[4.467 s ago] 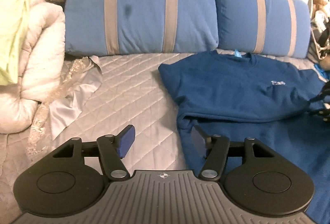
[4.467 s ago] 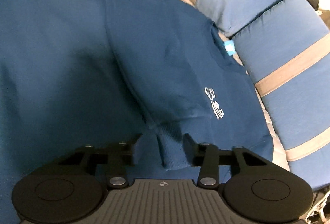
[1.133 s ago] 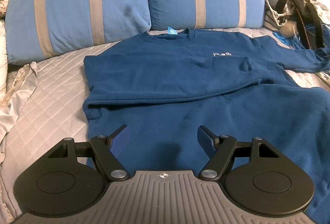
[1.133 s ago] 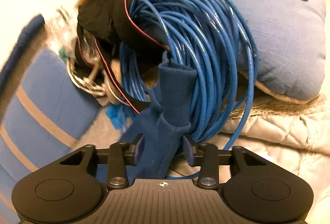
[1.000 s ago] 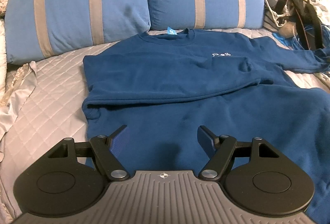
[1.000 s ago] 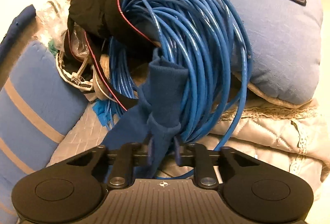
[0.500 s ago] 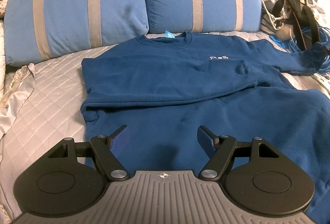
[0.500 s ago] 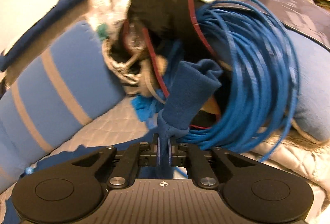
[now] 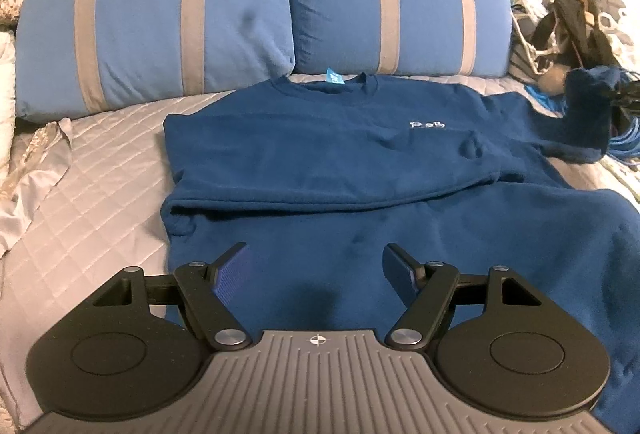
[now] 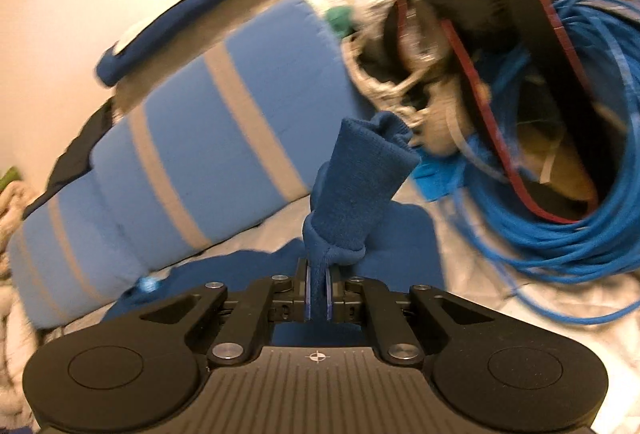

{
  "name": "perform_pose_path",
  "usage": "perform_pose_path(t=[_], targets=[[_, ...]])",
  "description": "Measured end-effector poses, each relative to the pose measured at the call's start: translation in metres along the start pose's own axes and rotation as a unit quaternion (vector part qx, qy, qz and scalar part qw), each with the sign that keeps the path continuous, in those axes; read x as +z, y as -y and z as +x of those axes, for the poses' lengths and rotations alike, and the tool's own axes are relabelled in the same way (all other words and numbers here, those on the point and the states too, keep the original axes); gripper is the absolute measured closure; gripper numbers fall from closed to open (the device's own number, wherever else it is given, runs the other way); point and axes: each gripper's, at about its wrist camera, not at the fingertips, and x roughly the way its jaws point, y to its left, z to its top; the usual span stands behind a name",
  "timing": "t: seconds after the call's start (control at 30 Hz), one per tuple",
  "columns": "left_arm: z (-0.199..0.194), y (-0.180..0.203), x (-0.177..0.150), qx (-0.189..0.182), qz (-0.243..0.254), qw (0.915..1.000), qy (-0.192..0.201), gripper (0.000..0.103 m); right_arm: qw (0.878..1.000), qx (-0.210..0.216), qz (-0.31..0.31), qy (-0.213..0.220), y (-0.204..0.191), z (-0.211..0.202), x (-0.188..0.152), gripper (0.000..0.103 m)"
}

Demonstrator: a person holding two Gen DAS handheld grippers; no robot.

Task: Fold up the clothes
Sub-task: 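Lift the held sleeve and carry it across the sweatshirt body with the right tool, then open the right tool to lay the sleeve on the body and withdraw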

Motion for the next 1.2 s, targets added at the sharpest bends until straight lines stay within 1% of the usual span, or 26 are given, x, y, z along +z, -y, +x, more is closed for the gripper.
perform_pose_path(t=[0.27,0.57,0.77,0.97,1.03,1.07,1.1,1.13,1.17,1.2], targets=[[0.000,0.002,-0.001,0.007,0.003,1.0000,0.002,0.031,0.998,0.059,-0.013,-0.033,-0.040,0.028,-0.021,0.094],[-0.001,0.003,-0.002,0.011,0.006,0.9999,0.009,0.031,0.990,0.120,-0.035,-0.069,-0.092,0.055,-0.043,0.094],[-0.004,0.004,-0.002,0.026,0.008,0.9995,0.019,0.031,0.979,0.162,-0.087,-0.090,-0.138,0.069,-0.063,0.094],[-0.004,0.004,0.000,0.031,0.005,0.9994,0.014,0.031,0.963,0.195,-0.143,-0.116,-0.183,0.084,-0.085,0.093],[-0.004,0.004,0.000,0.034,0.007,0.9993,0.014,0.031,0.956,0.196,-0.170,-0.137,-0.196,0.089,-0.094,0.088],[-0.004,0.004,0.000,0.035,0.008,0.9993,0.013,0.031,0.952,0.197,-0.183,-0.147,-0.202,0.092,-0.099,0.079],[-0.004,0.004,0.000,0.036,0.008,0.9992,0.013,0.031,0.948,0.196,-0.197,-0.156,-0.208,0.093,-0.104,0.062],[-0.004,0.004,0.000,0.037,0.008,0.9992,0.013,0.031,0.943,0.196,-0.214,-0.161,-0.212,0.092,-0.108,0.054],[-0.004,0.004,0.000,0.037,0.007,0.9992,0.014,0.031,0.940,0.198,-0.227,-0.161,-0.214,0.089,-0.111,0.040],[-0.005,0.004,-0.001,0.037,0.006,0.9992,0.014,0.031,0.937,0.199,-0.239,-0.159,-0.216,0.085,-0.114,0.030]])
